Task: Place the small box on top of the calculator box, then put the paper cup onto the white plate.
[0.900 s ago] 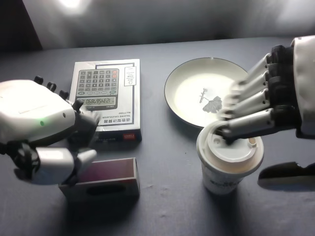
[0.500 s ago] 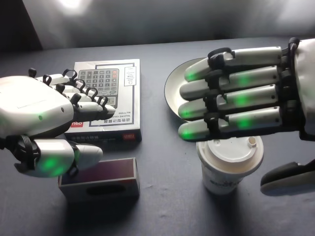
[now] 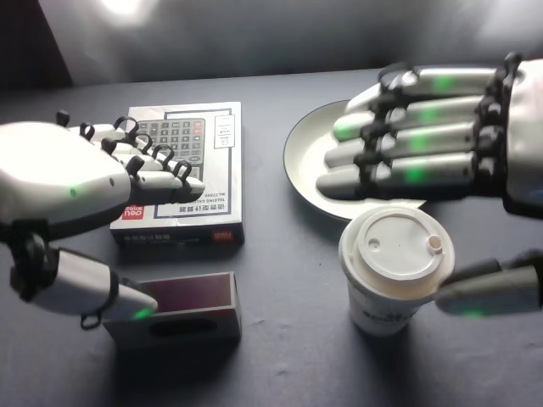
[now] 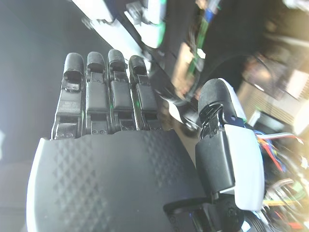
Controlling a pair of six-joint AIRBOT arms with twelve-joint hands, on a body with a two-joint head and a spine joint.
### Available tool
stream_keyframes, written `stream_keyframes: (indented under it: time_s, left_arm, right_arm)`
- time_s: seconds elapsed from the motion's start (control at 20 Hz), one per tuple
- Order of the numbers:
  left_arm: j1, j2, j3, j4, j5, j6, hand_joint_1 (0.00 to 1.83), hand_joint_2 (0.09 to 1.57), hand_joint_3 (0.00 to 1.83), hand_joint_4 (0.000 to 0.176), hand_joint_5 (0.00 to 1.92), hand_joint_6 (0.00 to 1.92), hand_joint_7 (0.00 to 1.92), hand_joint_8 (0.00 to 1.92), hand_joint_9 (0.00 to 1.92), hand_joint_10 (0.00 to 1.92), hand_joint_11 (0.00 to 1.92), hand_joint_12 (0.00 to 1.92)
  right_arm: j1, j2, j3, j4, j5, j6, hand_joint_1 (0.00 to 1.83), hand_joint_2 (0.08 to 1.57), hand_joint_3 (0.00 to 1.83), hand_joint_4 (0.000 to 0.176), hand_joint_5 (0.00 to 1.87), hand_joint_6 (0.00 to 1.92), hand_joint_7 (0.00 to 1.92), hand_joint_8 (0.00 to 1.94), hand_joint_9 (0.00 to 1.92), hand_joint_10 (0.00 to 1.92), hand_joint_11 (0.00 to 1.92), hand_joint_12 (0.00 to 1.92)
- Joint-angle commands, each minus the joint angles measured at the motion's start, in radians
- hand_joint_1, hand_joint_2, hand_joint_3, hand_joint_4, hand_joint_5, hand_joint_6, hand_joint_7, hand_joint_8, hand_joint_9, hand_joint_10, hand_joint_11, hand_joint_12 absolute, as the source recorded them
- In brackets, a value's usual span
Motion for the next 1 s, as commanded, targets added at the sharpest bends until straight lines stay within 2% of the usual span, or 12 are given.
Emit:
stream_keyframes:
  time_s: [0.0,0.05,0.1,0.15,0.2,0.25,0.3,0.45,0.65,0.85,0.95]
  left_arm:
    - [-0.022,-0.001,0.001,-0.003,-0.028,0.014,0.57,1.07,0.0,0.0,0.18,0.0,0.19,0.0,0.15,0.0,0.0,0.45]
    - [-0.025,-0.008,0.003,-0.002,-0.031,0.02,0.57,1.07,0.0,0.0,0.18,0.0,0.19,0.0,0.15,0.0,0.0,0.45]
    - [0.01,-0.006,-0.009,-0.011,-0.112,0.02,0.76,1.05,0.0,0.0,0.15,0.0,0.19,0.0,0.15,0.0,0.0,0.45]
    - [0.057,-0.002,-0.022,-0.037,-0.201,0.02,1.07,1.02,0.0,0.0,0.13,0.0,0.13,0.0,0.12,0.0,0.0,0.37]
    - [0.092,-0.001,-0.034,-0.056,-0.274,0.02,1.13,1.05,0.0,0.0,0.09,0.0,0.08,0.0,0.08,0.0,0.0,0.28]
    - [0.121,-0.002,-0.045,-0.091,-0.324,0.04,1.16,1.06,0.0,0.0,0.09,0.0,0.08,0.0,0.09,0.0,0.0,0.26]
    - [0.144,-0.005,-0.055,-0.163,-0.346,0.099,1.17,1.06,0.0,0.0,0.1,0.0,0.09,0.0,0.1,0.01,0.0,0.31]
    - [0.213,-0.006,-0.109,-0.378,-0.51,0.274,1.17,1.09,0.01,0.0,0.1,0.0,0.1,0.0,0.1,0.0,0.0,0.32]
    - [0.289,-0.019,-0.175,-0.555,-0.687,0.39,1.18,1.11,0.01,0.0,0.08,0.0,0.08,0.0,0.08,0.0,0.0,0.27]
    - [0.34,-0.064,-0.194,-0.637,-0.756,0.423,1.17,1.11,0.0,0.0,0.08,0.0,0.09,0.0,0.08,0.0,0.0,0.25]
    - [0.352,-0.094,-0.195,-0.675,-0.791,0.45,1.15,1.13,0.01,0.0,0.06,0.0,0.07,0.0,0.07,0.0,0.0,0.21]
  right_arm:
    - [0.023,0.02,-0.02,0.059,0.01,0.0,0.0,1.26,0.0,0.0,0.23,0.0,0.26,0.01,0.22,0.01,0.0,0.51]
    - [0.037,0.039,-0.048,0.074,-0.073,-0.001,0.0,1.26,0.0,0.0,0.23,0.0,0.26,0.01,0.22,0.01,0.0,0.51]
    - [0.047,0.057,-0.072,0.087,-0.148,-0.002,0.0,1.26,0.0,0.0,0.22,0.0,0.25,0.0,0.21,0.01,0.0,0.54]
    - [0.052,0.067,-0.086,0.094,-0.188,-0.002,0.0,1.3,0.01,0.0,0.26,0.01,0.27,0.01,0.22,0.01,0.0,0.58]
    - [0.061,0.076,-0.1,0.103,-0.235,-0.002,0.0,1.31,0.01,0.0,0.28,0.01,0.29,0.01,0.23,0.01,0.0,0.61]
    - [0.071,0.079,-0.107,0.107,-0.259,-0.002,0.0,1.32,0.01,0.0,0.28,0.01,0.28,0.0,0.22,0.0,0.0,0.6]
    - [0.076,0.079,-0.11,0.11,-0.267,-0.002,0.0,1.33,0.0,0.0,0.27,0.01,0.27,0.0,0.22,0.01,0.0,0.62]
    - [0.079,0.085,-0.123,0.13,-0.293,-0.001,0.0,1.34,0.0,0.0,0.28,0.0,0.27,0.0,0.21,0.01,0.0,0.59]
    - [0.08,0.086,-0.126,0.141,-0.295,-0.001,0.0,1.33,0.0,0.0,0.26,0.0,0.27,0.0,0.22,0.01,0.0,0.61]
    - [0.08,0.085,-0.125,0.141,-0.294,-0.001,0.0,1.34,0.0,0.0,0.28,0.01,0.29,0.01,0.23,0.01,0.0,0.67]
    - [0.08,0.086,-0.125,0.141,-0.294,-0.003,0.0,1.35,0.0,0.0,0.28,0.0,0.26,0.0,0.21,0.0,0.0,0.63]
